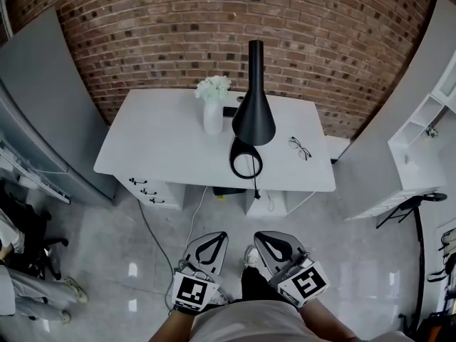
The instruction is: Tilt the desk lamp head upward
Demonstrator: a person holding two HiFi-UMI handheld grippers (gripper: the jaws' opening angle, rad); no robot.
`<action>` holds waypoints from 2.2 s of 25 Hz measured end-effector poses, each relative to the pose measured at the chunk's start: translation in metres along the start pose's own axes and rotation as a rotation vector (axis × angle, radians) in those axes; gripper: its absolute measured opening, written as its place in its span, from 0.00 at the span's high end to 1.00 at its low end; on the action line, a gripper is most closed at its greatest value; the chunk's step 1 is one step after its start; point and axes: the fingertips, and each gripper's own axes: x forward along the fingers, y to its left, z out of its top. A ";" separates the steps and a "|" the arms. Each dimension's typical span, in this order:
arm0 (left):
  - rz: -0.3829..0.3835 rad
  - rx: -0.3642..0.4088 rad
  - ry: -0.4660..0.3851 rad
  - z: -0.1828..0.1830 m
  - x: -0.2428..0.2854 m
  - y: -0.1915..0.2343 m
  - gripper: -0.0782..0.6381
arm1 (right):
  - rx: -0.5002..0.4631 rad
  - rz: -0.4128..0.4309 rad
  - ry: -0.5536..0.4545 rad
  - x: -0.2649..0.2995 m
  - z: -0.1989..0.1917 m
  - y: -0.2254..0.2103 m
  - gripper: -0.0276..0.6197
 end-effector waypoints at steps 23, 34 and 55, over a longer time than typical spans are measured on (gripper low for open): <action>0.259 -0.024 0.045 0.019 0.175 0.068 0.88 | -0.034 0.217 -0.052 0.083 0.006 -0.180 0.93; 0.235 -0.013 0.064 0.012 0.187 0.084 0.88 | 0.017 0.210 -0.030 0.109 -0.004 -0.197 0.93; 0.214 -0.002 0.059 0.004 0.184 0.124 0.88 | 0.151 0.209 -0.036 0.166 -0.018 -0.226 0.72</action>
